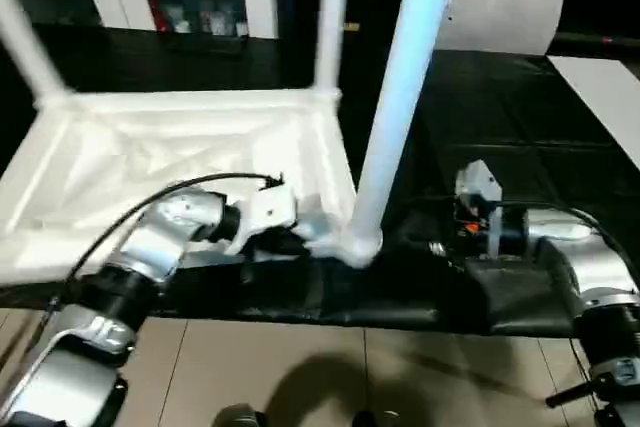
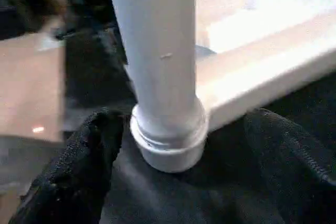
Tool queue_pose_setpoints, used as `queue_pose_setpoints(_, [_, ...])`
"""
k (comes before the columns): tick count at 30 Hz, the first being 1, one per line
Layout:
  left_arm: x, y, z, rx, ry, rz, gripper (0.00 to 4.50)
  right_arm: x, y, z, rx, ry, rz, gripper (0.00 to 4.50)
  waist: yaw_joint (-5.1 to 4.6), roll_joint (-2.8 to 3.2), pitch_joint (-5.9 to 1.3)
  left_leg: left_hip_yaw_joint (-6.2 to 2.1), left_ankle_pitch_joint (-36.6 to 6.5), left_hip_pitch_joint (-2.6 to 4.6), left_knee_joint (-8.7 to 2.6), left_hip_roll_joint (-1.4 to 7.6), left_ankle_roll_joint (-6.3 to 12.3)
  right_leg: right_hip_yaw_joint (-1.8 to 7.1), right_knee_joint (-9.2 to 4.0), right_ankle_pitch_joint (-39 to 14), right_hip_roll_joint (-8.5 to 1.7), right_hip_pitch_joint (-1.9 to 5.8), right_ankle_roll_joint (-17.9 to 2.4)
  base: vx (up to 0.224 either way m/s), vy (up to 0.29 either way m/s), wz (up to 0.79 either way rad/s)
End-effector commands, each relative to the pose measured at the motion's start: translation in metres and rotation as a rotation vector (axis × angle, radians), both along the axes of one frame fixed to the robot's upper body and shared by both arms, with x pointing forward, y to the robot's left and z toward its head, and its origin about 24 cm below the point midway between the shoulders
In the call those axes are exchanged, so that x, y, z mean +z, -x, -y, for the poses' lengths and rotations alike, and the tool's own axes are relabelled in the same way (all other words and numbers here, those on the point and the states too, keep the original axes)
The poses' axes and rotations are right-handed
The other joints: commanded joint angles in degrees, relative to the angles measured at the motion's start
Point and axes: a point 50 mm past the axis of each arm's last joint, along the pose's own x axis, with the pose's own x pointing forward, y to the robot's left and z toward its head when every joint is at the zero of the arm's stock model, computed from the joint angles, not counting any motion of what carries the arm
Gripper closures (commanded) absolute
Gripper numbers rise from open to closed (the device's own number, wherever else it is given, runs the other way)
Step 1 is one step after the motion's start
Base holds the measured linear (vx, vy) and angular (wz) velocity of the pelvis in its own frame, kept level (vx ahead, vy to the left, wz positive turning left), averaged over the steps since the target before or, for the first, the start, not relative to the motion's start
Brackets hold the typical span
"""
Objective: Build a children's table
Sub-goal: Rotate leg to tighten
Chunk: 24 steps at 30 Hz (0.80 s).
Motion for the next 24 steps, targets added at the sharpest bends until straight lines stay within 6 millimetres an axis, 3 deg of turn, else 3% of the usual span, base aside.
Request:
queue_pose_setpoints(1, [0.000,0.009,0.011,-0.131,-0.011,0.003,4.50,0.005,0.001,-0.001,0.060,-0.005,-0.015,0.86,0.01,-0.30,-3.82,-0.32,-14.5,0.72,-3.98,2.23,3.62,2.50,-4.61,-23.7,-4.52,3.04,-9.2,0.000,0.000,0.00])
queue_pose_setpoints(5, [0.001,0.012,0.015,-0.160,0.008,-0.002,4.50,0.002,0.002,-0.006,0.104,0.011,-0.026,1.08,0.44,-0.31,-3.80,-0.24,-14.2,0.73,-3.99,2.27,3.20,2.59,-4.47,-23.0,-4.59,2.96,-9.7,0.000,0.000,0.00])
queue_pose_setpoints(11, [0.001,0.013,0.019,-0.192,0.018,-0.006,4.50,-0.003,0.005,-0.017,0.163,0.002,-0.049,1.65,0.37,-0.71,-3.68,-0.30,-14.2,0.61,-4.04,2.18,3.16,2.55,-4.72,-25.4,-4.62,2.88,-8.3,0.000,0.000,0.00])
queue_pose_setpoints(12, [0.001,0.014,0.019,-0.194,0.019,-0.005,4.50,-0.004,0.004,-0.019,0.168,-0.001,-0.053,1.72,0.42,-0.50,-3.64,-0.34,-14.2,0.66,-4.06,2.19,3.15,2.58,-4.72,-25.6,-4.65,2.83,-8.3,0.000,0.000,0.00])
queue_pose_setpoints(24, [-0.001,0.013,0.016,-0.165,0.015,-0.008,4.50,-0.008,0.010,-0.026,0.218,-0.034,-0.105,2.50,0.49,-0.44,-3.77,-0.35,-13.9,0.64,-4.09,2.21,3.00,2.58,-4.56,-24.6,-4.58,2.95,-8.4,0.000,0.000,0.00])
